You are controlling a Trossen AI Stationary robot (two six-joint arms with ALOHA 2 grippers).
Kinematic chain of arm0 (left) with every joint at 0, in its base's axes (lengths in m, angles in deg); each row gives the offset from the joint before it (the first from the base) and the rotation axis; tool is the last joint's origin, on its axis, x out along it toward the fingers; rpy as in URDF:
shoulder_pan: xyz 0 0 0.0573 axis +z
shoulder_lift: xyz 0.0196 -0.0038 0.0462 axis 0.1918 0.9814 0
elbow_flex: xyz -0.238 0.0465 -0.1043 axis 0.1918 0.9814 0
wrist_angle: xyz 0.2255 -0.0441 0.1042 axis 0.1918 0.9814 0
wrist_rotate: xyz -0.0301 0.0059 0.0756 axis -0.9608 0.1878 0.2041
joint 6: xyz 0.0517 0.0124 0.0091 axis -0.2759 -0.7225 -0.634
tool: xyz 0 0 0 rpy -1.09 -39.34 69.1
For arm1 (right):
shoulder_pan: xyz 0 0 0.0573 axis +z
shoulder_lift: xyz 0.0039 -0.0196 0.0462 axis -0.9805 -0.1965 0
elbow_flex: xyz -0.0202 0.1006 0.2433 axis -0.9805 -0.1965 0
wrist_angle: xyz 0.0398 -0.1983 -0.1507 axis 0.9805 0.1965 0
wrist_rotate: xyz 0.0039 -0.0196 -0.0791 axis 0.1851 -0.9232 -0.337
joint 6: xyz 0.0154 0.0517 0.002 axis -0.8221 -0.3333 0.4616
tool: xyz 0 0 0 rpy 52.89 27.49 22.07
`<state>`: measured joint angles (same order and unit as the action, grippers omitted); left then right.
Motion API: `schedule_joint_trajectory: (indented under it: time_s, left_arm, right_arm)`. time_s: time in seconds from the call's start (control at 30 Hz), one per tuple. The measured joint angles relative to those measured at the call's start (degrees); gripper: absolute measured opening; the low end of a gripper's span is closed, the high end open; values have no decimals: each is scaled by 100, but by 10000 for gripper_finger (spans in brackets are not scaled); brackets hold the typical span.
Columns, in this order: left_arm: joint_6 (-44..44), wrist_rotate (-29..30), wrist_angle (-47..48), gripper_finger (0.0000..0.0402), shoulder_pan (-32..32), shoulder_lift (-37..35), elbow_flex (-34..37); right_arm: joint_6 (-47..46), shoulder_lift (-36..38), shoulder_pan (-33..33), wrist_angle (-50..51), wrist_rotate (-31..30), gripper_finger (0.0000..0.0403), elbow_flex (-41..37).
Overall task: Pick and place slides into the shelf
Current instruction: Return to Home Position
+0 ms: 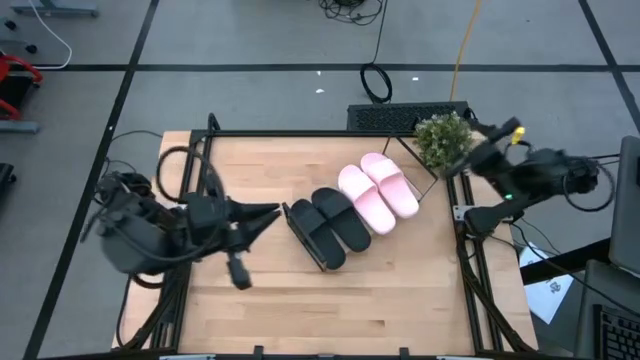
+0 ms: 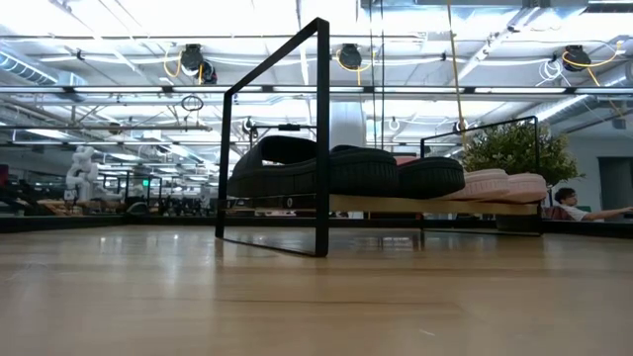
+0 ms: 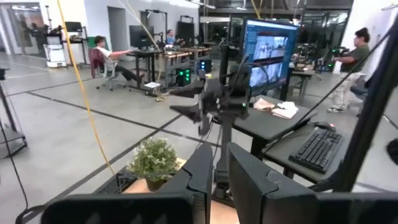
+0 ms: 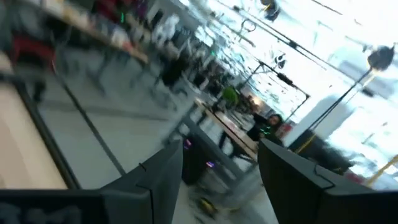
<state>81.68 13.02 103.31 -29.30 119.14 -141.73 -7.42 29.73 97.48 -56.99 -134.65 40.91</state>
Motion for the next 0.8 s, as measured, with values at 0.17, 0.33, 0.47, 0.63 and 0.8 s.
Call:
schedule_joint_trajectory:
  time_s: [0.17, 0.33, 0.47, 0.63, 0.8]
  left_arm:
    - [-6, 0, 603, 47, -191, -202, 0]
    - [879, 34, 1696, 47, -342, -341, 0]
    - [1322, 34, 1920, 47, -441, -388, 0]
    - [1157, -398, 1990, 47, -597, -397, 0]
    - [1482, -1003, 1968, 47, -596, -406, 236]
  right_arm:
    - [240, 218, 566, -1519, -585, 196, 0]
    - [-520, 483, 683, -1792, -597, 196, 0]
    - [-917, 552, 682, -1814, -603, 196, 2]
    - [-2288, 572, 757, -1722, -655, 196, -32]
    - [-2728, 565, 1594, -934, 439, 196, -57]
